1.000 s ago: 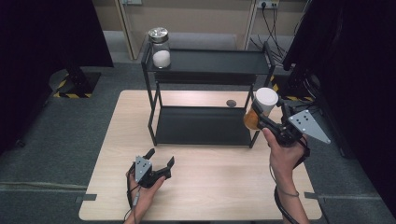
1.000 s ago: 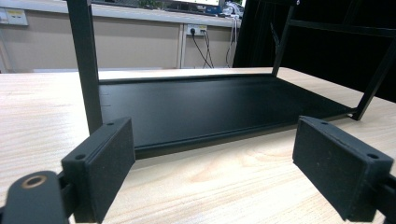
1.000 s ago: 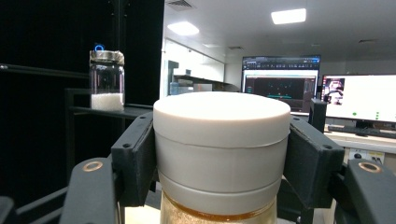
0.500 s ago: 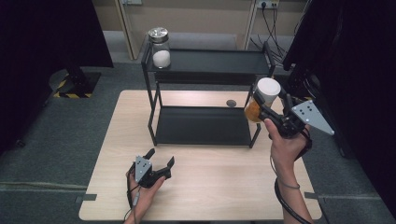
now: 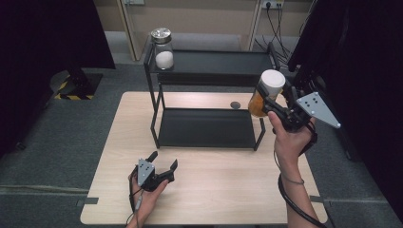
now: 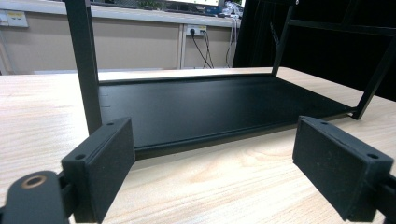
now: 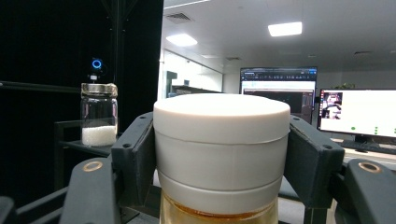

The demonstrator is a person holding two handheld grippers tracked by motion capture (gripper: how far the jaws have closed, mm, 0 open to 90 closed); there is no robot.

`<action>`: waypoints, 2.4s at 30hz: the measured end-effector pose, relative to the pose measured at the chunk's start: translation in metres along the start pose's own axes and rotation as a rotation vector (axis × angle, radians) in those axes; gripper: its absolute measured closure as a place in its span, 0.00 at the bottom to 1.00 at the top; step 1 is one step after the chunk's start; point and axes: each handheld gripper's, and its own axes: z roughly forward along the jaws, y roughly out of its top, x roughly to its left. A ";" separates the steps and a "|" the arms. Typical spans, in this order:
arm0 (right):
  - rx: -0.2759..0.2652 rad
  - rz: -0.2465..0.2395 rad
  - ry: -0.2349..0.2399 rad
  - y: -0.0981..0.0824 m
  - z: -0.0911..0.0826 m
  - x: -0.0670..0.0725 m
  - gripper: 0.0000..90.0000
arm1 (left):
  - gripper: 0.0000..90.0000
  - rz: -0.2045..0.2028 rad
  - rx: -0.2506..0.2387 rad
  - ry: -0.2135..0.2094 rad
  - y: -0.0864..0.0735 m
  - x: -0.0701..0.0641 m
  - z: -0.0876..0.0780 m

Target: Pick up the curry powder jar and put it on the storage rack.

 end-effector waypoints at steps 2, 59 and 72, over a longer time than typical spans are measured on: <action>-0.001 0.000 0.001 0.001 0.002 0.001 0.38 | 0.14 -0.001 0.000 0.000 0.000 0.000 0.000; -0.017 0.014 -0.052 0.037 0.063 -0.001 0.38 | 0.14 0.002 -0.001 -0.002 0.000 -0.001 0.001; -0.004 0.019 -0.069 0.047 0.080 -0.002 0.38 | 0.14 0.009 -0.002 -0.005 0.000 -0.001 0.001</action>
